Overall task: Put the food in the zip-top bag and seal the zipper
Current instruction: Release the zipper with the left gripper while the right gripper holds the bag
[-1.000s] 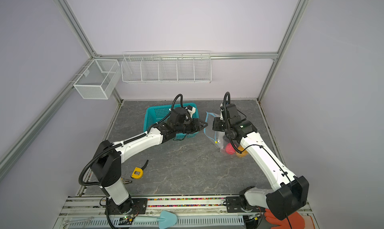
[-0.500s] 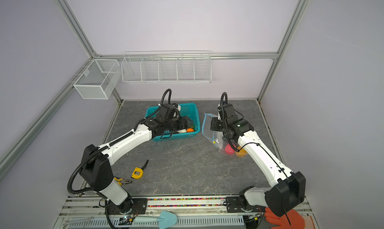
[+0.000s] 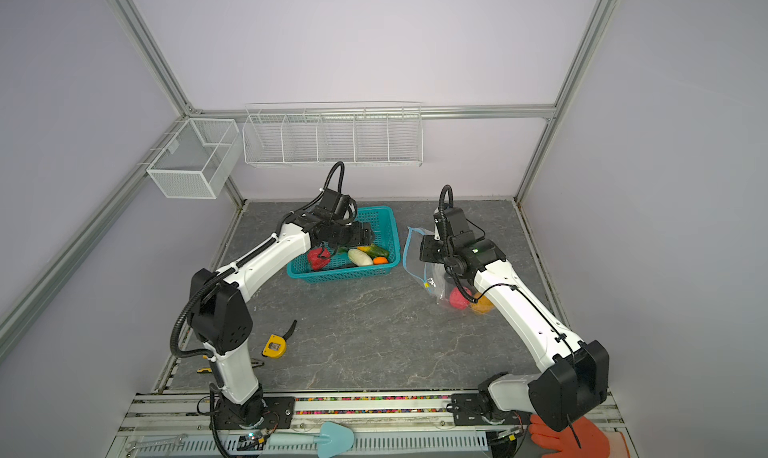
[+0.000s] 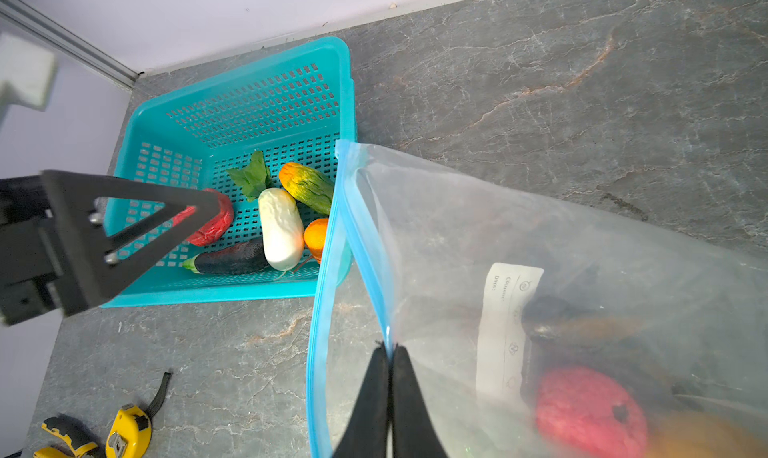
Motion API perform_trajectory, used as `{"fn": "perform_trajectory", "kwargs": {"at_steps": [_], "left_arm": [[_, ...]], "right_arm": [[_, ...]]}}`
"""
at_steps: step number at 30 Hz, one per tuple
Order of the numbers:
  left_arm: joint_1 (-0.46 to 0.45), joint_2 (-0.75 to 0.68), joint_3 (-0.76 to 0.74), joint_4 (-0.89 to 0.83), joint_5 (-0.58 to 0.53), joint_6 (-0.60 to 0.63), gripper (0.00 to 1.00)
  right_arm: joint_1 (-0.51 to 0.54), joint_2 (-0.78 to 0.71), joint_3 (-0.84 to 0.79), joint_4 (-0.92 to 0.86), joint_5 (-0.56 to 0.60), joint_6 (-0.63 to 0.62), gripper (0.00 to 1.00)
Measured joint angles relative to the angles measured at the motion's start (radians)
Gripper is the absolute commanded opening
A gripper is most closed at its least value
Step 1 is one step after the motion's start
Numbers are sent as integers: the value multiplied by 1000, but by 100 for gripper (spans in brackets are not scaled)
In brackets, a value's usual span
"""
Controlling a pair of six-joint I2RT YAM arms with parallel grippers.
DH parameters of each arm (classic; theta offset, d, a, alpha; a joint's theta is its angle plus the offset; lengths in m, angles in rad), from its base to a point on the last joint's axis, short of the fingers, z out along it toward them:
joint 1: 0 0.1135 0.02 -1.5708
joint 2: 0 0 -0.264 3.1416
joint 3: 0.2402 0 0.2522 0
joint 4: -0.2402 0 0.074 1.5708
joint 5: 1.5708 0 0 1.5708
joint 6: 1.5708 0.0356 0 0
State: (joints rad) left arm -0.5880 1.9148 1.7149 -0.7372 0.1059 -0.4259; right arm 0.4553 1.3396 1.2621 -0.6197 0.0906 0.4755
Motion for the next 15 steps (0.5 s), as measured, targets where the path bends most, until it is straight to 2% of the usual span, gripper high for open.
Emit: {"fn": "perform_trajectory", "kwargs": {"at_steps": [6, 15], "left_arm": [[9, 116, 85, -95, -16, 45, 99], [37, 200, 96, -150, -24, 64, 99]], "right_arm": [[0, 0, -2, 5, -3, 3, 7], [0, 0, -11, 10, -13, 6, 7]]}}
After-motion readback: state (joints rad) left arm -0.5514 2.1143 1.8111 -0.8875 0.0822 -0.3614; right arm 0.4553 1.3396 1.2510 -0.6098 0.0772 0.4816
